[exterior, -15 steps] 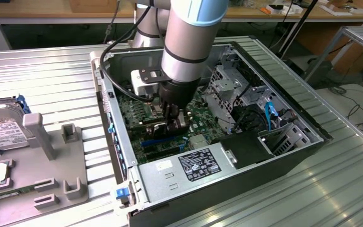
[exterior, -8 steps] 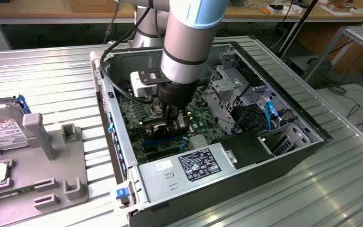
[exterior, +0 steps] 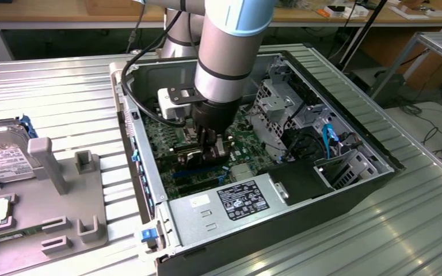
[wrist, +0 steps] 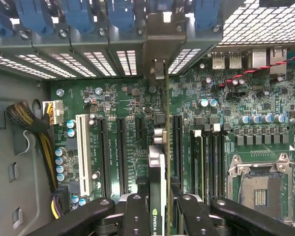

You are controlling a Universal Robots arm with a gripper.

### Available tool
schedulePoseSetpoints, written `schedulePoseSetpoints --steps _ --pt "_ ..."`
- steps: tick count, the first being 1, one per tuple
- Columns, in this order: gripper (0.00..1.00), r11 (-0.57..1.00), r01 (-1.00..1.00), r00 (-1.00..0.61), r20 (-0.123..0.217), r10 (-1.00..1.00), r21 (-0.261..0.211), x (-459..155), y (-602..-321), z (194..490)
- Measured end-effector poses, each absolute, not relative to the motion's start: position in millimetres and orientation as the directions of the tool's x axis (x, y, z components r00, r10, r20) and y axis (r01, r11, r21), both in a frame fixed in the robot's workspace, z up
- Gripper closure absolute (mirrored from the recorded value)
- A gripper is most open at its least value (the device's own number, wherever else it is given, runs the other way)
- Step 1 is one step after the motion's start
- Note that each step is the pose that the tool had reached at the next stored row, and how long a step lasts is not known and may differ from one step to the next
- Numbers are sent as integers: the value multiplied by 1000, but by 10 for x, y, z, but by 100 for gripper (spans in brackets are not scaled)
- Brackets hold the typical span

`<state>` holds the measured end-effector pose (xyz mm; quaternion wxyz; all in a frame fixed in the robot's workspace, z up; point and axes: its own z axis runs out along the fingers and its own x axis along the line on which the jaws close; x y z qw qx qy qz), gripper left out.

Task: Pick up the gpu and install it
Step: 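Insert the gpu into the slot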

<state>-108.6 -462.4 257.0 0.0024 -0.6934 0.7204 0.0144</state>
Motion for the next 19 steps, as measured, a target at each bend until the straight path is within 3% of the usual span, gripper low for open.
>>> schedulePoseSetpoints --steps 19 --pt "73 34 -999 -35 -24 -999 17 -1117 -4626 2602"
